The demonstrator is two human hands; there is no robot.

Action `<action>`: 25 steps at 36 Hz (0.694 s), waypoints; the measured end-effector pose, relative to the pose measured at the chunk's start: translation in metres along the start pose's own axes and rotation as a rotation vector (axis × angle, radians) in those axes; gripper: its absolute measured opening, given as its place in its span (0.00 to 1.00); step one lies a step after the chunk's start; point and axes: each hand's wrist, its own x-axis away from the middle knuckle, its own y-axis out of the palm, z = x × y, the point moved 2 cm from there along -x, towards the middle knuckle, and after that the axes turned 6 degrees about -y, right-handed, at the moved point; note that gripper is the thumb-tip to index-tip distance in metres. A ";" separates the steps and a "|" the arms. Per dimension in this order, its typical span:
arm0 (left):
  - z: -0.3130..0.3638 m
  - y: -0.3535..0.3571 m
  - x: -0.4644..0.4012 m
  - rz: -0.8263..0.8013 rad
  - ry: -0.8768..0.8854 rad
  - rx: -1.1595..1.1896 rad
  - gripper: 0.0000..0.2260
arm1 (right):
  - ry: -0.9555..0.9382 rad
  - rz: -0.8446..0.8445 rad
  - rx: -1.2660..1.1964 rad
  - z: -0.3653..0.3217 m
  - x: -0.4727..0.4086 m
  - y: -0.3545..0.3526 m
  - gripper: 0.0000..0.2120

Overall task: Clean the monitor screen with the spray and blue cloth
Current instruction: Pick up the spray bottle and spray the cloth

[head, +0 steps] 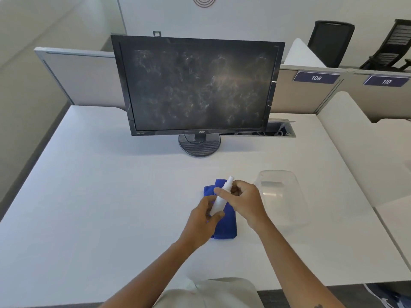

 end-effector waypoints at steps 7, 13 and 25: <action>-0.004 -0.010 0.012 -0.169 -0.108 0.295 0.08 | 0.023 -0.012 -0.076 0.003 0.007 0.017 0.10; -0.004 -0.014 0.021 -0.303 -0.162 0.469 0.13 | 0.114 -0.144 -0.284 -0.003 0.017 0.021 0.11; -0.003 -0.012 0.023 -0.602 -0.202 0.840 0.18 | 0.169 -0.270 -0.699 0.005 0.032 0.018 0.31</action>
